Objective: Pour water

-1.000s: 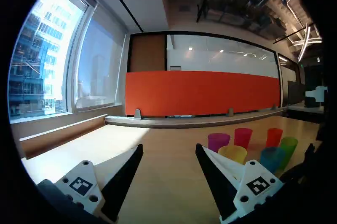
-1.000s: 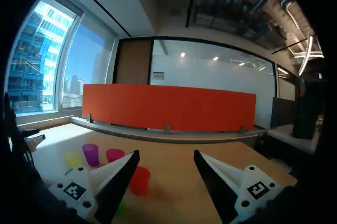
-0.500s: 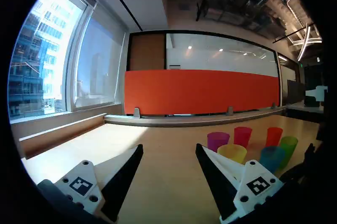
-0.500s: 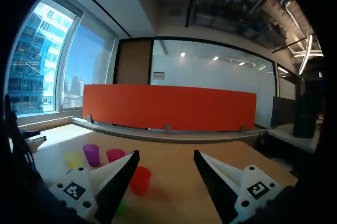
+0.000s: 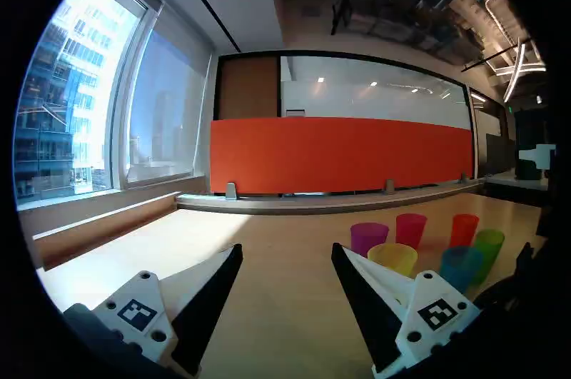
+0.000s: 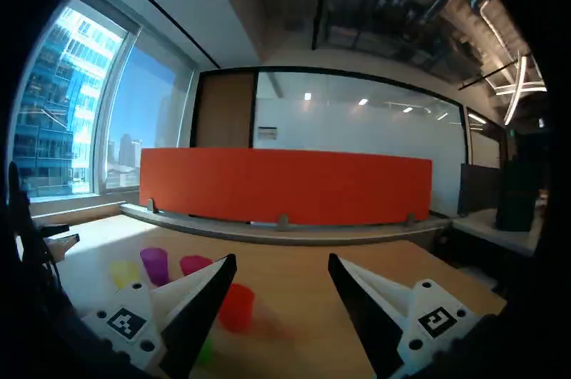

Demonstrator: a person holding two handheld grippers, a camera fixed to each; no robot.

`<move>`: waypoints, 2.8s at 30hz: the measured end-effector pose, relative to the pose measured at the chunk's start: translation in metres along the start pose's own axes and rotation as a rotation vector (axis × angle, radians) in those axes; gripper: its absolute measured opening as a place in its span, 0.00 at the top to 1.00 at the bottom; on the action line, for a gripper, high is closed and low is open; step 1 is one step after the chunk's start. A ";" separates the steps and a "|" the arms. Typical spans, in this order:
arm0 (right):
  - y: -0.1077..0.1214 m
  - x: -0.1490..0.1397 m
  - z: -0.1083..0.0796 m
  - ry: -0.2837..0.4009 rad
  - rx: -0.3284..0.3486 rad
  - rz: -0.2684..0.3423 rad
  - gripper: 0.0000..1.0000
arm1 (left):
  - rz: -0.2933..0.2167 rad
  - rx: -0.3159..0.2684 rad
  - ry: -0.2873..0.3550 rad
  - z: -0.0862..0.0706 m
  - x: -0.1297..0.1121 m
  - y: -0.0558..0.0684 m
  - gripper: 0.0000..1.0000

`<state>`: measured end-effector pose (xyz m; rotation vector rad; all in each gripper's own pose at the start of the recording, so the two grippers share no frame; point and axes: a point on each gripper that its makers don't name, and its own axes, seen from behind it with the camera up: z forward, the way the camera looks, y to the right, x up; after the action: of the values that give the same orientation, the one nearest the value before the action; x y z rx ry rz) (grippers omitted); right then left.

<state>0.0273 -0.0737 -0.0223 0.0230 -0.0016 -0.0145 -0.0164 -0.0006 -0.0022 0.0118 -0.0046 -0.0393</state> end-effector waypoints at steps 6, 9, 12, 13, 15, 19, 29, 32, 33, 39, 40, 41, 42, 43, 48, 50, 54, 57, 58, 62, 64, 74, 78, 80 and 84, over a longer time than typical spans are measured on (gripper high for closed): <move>0.008 -0.004 -0.003 0.017 0.000 -0.003 0.00 | 0.000 0.000 0.000 -0.001 0.000 0.000 0.08; 0.012 -0.008 -0.004 0.025 0.004 0.002 0.00 | 0.000 0.000 0.000 -0.001 0.000 0.000 0.08; 0.017 -0.012 -0.003 0.035 0.001 0.013 0.00 | 0.000 0.000 0.000 0.000 0.000 0.000 0.08; 0.019 -0.014 -0.002 0.039 -0.001 0.017 0.00 | 0.000 0.000 0.000 0.000 0.000 0.000 0.08; 0.023 -0.017 0.000 0.047 -0.004 0.024 0.00 | 0.000 0.000 0.000 0.000 0.000 0.000 0.08; 0.029 -0.025 0.006 0.055 -0.009 0.039 0.00 | 0.001 0.000 0.000 0.000 0.000 0.001 0.08; 0.039 -0.050 0.011 0.053 -0.018 0.054 0.00 | 0.000 0.000 0.000 0.000 0.000 0.000 0.08; 0.043 -0.053 0.011 0.053 -0.024 0.054 0.00 | 0.001 0.000 0.000 0.000 0.000 0.001 0.08; 0.044 -0.054 0.011 0.053 -0.026 0.055 0.00 | 0.001 0.000 0.000 0.000 0.000 0.001 0.08; 0.054 -0.056 0.012 0.056 -0.037 0.091 0.00 | 0.000 0.000 0.000 0.000 0.000 0.000 0.08; 0.057 -0.058 0.012 0.052 -0.042 0.095 0.00 | 0.000 0.000 0.000 0.000 0.000 0.001 0.08; 0.059 -0.060 0.013 0.049 -0.047 0.098 0.01 | 0.001 0.000 0.000 0.000 0.000 0.001 0.08; 0.060 -0.061 0.013 0.045 -0.050 0.099 0.01 | 0.001 0.000 0.000 0.000 0.000 0.001 0.08; 0.061 -0.064 0.013 0.040 -0.054 0.098 0.00 | 0.001 0.000 0.000 0.000 0.000 0.001 0.08; 0.064 -0.072 0.014 0.026 -0.059 0.083 0.01 | 0.000 0.000 0.000 0.000 0.000 0.001 0.08; 0.064 -0.074 0.014 0.022 -0.059 0.074 0.01 | 0.001 0.000 0.000 0.000 0.000 0.001 0.08; 0.065 -0.078 0.015 0.015 -0.059 0.057 0.01 | 0.000 0.000 0.000 0.000 0.000 0.001 0.08; 0.066 -0.079 0.015 0.011 -0.063 0.053 0.01 | 0.001 0.000 0.000 0.000 0.000 0.001 0.08; 0.066 -0.079 0.015 0.010 -0.063 0.052 0.01 | 0.000 0.000 0.000 0.000 0.000 0.001 0.08; 0.066 -0.081 0.015 0.005 -0.066 0.051 0.01 | 0.000 0.000 0.000 0.000 0.000 0.001 0.08; 0.065 -0.082 0.015 0.001 -0.068 0.048 0.01 | 0.000 0.000 0.000 0.000 0.000 0.001 0.08; 0.064 -0.084 0.014 -0.010 -0.072 0.043 0.01 | 0.000 0.000 0.000 0.000 -0.001 0.001 0.08; 0.064 -0.084 0.014 -0.011 -0.072 0.043 0.01 | 0.001 0.000 0.000 0.000 -0.001 0.001 0.08; 0.064 -0.084 0.014 -0.011 -0.072 0.043 0.01 | 0.000 0.000 0.000 0.000 -0.001 0.001 0.08; 0.062 -0.084 0.015 -0.012 -0.069 0.044 0.01 | 0.001 0.000 0.000 0.000 0.000 0.000 0.07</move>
<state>-0.0561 -0.0106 -0.0064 -0.0461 -0.0138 0.0291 -0.0168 -0.0002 -0.0022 0.0117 -0.0043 -0.0386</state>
